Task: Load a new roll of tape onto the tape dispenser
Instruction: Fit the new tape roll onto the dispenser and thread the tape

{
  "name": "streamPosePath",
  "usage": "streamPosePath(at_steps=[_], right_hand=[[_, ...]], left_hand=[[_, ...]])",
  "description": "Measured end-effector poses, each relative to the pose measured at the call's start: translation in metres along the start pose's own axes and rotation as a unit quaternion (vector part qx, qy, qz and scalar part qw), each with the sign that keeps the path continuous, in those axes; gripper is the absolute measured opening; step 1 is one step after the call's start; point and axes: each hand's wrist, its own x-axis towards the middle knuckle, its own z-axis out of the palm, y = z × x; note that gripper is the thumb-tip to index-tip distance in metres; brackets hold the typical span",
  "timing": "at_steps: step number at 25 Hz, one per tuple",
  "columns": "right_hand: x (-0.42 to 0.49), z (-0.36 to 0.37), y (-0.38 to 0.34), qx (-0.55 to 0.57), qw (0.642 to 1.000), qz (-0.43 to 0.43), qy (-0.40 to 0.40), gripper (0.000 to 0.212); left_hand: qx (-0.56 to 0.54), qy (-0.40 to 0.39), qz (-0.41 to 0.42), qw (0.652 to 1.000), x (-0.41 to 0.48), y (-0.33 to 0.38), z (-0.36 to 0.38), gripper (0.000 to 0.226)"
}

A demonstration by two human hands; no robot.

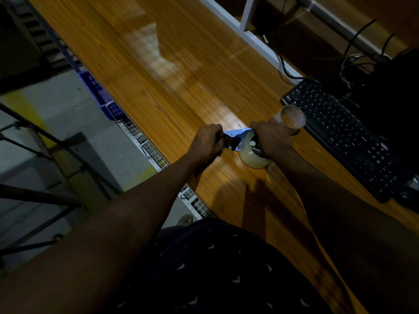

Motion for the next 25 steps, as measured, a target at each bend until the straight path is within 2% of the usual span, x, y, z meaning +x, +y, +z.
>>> streamPosePath(at_steps=[5, 9, 12, 18, 25], right_hand=[[0.0, 0.0, 0.0, -0.015, 1.0, -0.001, -0.008, 0.045], [-0.001, -0.001, -0.001, -0.018, 1.0, -0.003, -0.005, 0.044], [-0.002, -0.002, -0.001, -0.014, 1.0, 0.002, -0.005, 0.041], [-0.003, -0.006, -0.003, -0.026, 1.0, 0.004, -0.003, 0.042], [-0.004, -0.005, -0.004, -0.005, 1.0, 0.006, 0.011, 0.033]], left_hand=[[-0.006, -0.001, 0.0, 1.0, 0.0, 0.001, -0.002, 0.024], [-0.002, -0.021, -0.014, 1.0, 0.003, -0.003, -0.005, 0.013], [0.045, -0.041, -0.02, 0.998, 0.008, -0.006, -0.009, 0.003], [0.097, -0.063, -0.011, 0.993, 0.011, -0.008, -0.011, 0.012], [0.088, -0.062, 0.006, 0.994, 0.007, -0.01, -0.01, 0.01]])
